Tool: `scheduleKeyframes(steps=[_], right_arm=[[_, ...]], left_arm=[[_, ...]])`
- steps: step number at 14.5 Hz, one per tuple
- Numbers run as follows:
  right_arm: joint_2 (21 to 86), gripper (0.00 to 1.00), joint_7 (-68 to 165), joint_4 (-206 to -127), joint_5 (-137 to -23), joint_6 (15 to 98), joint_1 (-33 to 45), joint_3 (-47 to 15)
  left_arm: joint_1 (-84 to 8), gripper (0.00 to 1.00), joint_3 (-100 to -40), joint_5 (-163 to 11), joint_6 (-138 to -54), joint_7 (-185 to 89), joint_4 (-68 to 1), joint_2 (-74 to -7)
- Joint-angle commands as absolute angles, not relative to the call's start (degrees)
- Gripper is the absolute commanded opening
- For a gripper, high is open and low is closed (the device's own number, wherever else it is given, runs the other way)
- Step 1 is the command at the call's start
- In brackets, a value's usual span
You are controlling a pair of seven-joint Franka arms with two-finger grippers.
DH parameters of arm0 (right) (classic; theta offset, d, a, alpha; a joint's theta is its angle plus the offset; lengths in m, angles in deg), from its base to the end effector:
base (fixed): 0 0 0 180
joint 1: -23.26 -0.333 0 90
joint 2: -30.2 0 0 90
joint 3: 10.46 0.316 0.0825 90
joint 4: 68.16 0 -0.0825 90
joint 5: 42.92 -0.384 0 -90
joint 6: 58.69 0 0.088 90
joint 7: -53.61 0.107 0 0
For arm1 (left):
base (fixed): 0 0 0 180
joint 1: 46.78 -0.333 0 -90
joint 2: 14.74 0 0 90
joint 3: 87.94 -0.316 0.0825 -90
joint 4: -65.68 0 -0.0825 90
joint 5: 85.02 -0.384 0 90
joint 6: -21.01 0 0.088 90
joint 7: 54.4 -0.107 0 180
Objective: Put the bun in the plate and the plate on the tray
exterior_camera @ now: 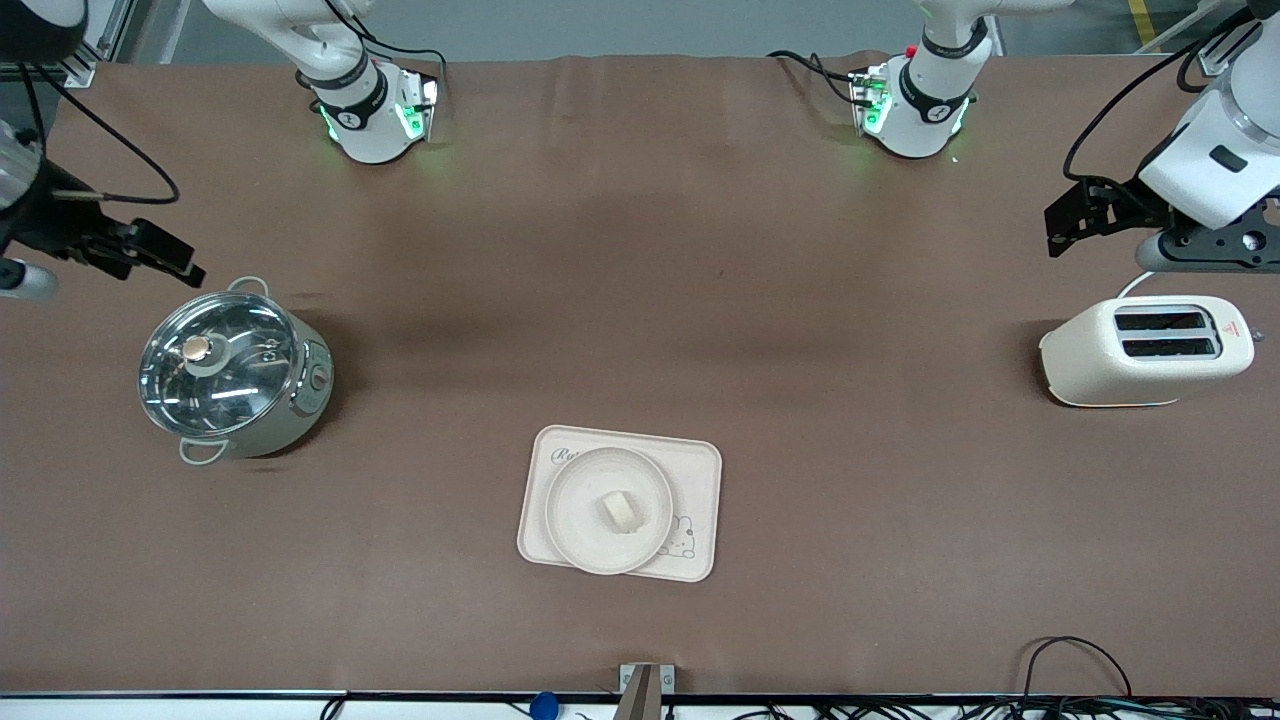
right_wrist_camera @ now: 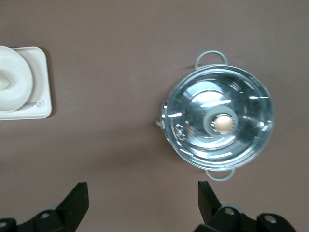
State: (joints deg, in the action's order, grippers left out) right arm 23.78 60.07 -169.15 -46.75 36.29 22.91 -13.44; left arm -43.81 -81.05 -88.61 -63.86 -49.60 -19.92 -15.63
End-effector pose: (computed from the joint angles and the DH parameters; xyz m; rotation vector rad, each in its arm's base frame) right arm 0.5245 -0.0189 0.6017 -3.0587 0.2512 -0.0070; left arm 0.5437 -0.0866 0.6444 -3.0750 0.1286 0.0311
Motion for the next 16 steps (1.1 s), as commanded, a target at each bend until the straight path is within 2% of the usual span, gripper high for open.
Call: scheduleKeyframes(steps=[1, 4, 16], right_arm=[[23.43, 1.00, 59.15, -164.06, -43.29, 31.07, 24.40, -12.30], [24.22, 1.00, 58.53, -157.64, -40.29, 25.35, 24.05, -12.22], [24.57, 1.00, 59.23, -158.06, -41.08, 25.25, 24.84, -12.13]], left_arm=[[-44.23, 1.00, -80.82, -88.10, -63.98, -50.80, -19.67, -14.92], [-44.23, 1.00, -80.82, -88.28, -63.89, -51.06, -19.67, -14.74], [-44.76, 1.00, -80.91, -87.40, -63.36, -51.50, -19.58, -14.30]])
